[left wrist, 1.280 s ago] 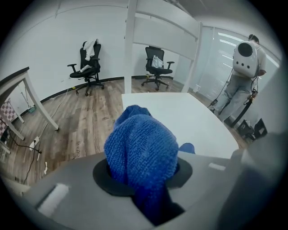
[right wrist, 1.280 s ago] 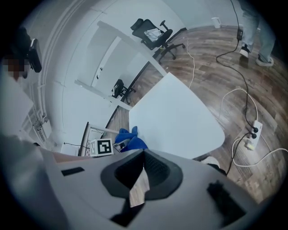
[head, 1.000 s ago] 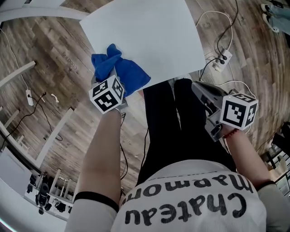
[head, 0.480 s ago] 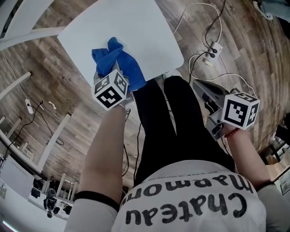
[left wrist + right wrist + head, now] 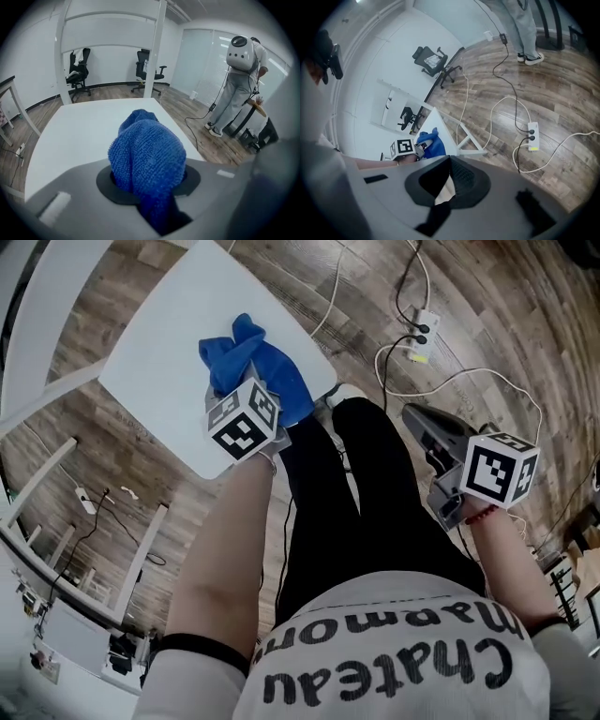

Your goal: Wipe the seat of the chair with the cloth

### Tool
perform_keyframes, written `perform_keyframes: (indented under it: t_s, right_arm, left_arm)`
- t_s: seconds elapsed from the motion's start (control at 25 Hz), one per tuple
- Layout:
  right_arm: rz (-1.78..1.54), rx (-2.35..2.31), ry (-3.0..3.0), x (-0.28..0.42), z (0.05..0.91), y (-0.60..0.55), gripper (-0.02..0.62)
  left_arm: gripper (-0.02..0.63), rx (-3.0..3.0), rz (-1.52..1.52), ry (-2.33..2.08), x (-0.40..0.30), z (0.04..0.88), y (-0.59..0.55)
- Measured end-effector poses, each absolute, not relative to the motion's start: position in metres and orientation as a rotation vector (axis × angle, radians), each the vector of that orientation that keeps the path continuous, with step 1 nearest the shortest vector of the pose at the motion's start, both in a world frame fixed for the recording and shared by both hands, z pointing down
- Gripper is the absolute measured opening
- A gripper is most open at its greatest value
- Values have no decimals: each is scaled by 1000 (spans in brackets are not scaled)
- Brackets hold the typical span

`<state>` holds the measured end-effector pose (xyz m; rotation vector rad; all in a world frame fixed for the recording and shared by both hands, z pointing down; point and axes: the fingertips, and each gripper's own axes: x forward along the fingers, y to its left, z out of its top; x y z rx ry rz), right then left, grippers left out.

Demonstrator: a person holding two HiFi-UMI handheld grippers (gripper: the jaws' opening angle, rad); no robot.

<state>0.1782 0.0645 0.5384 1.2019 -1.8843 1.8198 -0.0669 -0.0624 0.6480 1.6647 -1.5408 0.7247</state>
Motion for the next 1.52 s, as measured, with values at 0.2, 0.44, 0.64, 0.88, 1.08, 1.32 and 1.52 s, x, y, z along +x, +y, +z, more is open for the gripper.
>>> perform_keyframes:
  t_s: [0.2, 0.44, 0.64, 0.88, 1.08, 1.32, 1.52]
  right_arm:
    - [1860, 1296, -1852, 202, 541, 76, 12]
    - [1877, 1345, -1831, 212, 541, 89, 12]
    - [1854, 1327, -1823, 215, 541, 90, 12]
    - [1804, 1175, -1874, 181, 537, 77, 12]
    - [1765, 1045, -1912, 131, 538, 66, 12]
    - [1685, 862, -1938, 83, 540, 56, 12]
    - [1647, 778, -1941, 53, 543, 61, 12]
  left_arm:
    - [130, 1804, 734, -1412, -12, 647, -77]
    - [127, 1980, 829, -1273, 33, 645, -77]
    - [126, 2090, 834, -1186, 60, 632, -60]
    - [126, 1947, 789, -1309, -1, 628, -34]
    - [127, 1787, 836, -1483, -102, 634, -15]
    - [127, 1411, 795, -1756, -231, 638, 50]
    - [129, 1340, 822, -1799, -266, 648, 87]
